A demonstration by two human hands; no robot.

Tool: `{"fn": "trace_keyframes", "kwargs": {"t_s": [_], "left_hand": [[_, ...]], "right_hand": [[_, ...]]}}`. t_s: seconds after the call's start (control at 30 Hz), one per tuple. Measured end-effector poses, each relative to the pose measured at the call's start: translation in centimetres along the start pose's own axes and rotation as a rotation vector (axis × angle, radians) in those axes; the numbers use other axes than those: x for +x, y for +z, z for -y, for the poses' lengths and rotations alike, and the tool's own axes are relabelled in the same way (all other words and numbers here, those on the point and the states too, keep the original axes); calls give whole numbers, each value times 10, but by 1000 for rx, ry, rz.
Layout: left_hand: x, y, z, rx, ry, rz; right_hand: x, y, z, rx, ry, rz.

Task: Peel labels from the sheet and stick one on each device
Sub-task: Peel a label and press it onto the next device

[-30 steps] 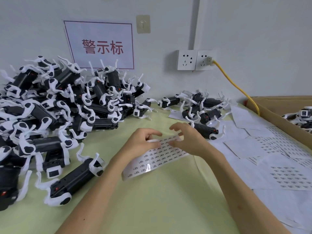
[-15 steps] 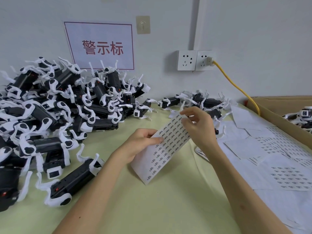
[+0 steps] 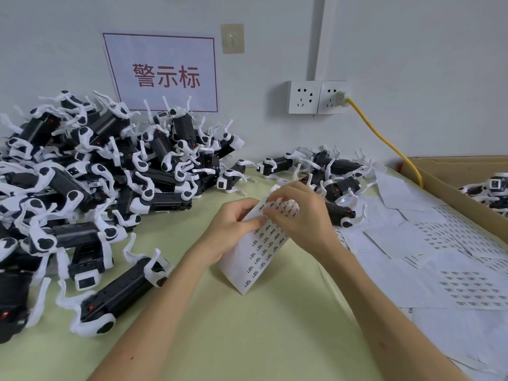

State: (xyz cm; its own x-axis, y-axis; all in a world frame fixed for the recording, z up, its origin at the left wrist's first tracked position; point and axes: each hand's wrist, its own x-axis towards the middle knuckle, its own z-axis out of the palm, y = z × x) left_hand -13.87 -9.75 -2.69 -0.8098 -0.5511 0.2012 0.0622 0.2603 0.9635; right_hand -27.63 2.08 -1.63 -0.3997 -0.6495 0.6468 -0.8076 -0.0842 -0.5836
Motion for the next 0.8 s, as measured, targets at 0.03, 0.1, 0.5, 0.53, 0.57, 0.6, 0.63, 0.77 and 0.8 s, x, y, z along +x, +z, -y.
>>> {"fn": "trace_keyframes", "kwargs": {"t_s": [0.03,0.1,0.5,0.53,0.57,0.6,0.63,0.77,0.8], "left_hand": [[0,0,0,16,20,0],[0,1,1,55,59,-6],[-1,1,-1,259,155,-5],[-1,1,-1,255,150,-2],[-1,1,-2,242,149,2],[-2,2,-2,222,148,4],[-2,2,-3,204,147,6],[-2,3,-2,181,127,20],[-2,3,-2,182,122,23]], "right_hand": [[0,1,-1,9,7,-5],[-1,3,-2,10,19,-14],[-1,1,-4,19,39,-10],[0,1,-4,12,36,-7],[0,1,-4,8,33,-5],[0,1,-4,9,31,-4],[0,0,-4,13,28,-5],[0,-1,-3,21,33,-15],[0,-1,-3,27,41,-17]]}}
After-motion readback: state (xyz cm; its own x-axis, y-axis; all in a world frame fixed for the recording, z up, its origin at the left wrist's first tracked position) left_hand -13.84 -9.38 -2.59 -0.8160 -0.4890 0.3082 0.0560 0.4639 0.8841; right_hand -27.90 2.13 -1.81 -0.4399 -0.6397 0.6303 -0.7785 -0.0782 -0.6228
